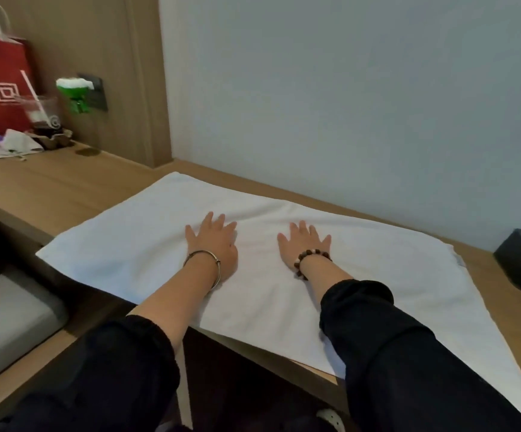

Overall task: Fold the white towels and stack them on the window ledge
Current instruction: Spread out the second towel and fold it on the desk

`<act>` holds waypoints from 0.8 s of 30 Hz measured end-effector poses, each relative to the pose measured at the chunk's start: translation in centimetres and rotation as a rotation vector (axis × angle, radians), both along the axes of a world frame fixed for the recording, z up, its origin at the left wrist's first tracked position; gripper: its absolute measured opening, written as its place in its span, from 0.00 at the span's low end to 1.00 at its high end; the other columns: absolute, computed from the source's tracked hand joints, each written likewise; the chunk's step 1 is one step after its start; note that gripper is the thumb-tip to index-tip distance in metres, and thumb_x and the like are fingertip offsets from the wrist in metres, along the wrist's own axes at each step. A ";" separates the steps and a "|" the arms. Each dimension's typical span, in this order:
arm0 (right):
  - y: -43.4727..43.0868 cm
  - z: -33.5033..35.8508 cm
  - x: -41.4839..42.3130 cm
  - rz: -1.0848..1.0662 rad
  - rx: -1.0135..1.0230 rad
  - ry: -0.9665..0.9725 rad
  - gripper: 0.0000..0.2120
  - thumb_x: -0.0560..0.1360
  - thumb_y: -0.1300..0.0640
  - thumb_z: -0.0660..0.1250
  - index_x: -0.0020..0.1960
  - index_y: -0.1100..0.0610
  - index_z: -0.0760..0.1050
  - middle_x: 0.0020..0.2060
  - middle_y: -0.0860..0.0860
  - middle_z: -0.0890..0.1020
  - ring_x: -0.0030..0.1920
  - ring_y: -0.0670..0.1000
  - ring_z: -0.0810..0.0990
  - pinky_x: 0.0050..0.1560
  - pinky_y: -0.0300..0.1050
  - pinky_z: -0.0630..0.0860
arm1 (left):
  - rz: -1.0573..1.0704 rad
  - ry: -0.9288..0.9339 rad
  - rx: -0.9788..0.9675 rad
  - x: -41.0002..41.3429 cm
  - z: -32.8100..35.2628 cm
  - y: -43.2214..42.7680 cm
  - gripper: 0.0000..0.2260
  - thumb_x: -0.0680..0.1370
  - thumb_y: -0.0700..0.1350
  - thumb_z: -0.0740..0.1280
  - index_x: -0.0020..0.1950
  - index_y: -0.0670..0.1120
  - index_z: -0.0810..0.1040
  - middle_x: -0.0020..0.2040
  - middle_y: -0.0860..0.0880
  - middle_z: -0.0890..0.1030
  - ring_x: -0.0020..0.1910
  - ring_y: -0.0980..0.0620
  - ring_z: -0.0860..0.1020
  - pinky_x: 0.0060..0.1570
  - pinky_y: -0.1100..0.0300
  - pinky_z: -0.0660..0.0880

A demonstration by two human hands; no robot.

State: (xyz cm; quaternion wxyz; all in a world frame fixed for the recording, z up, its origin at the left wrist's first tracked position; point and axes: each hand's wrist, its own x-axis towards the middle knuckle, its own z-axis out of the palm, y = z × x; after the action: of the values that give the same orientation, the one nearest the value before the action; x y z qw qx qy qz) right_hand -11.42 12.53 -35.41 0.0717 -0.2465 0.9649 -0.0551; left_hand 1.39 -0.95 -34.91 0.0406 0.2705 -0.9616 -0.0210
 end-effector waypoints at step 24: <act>-4.7 -0.4 1.8 0.023 0.015 0.052 0.28 0.80 0.42 0.40 0.78 0.49 0.44 0.78 0.50 0.43 0.77 0.53 0.42 0.74 0.61 0.42 | 0.179 -0.184 0.174 -3.0 0.5 -11.5 0.28 0.78 0.66 0.42 0.77 0.60 0.44 0.78 0.58 0.42 0.77 0.50 0.41 0.68 0.30 0.42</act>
State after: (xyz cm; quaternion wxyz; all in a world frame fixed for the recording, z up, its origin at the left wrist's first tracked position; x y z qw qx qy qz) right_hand -9.58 7.79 -35.80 0.0488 -0.2582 0.9640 -0.0407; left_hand -1.65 -12.46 -34.45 -0.0697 0.3586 -0.9278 -0.0755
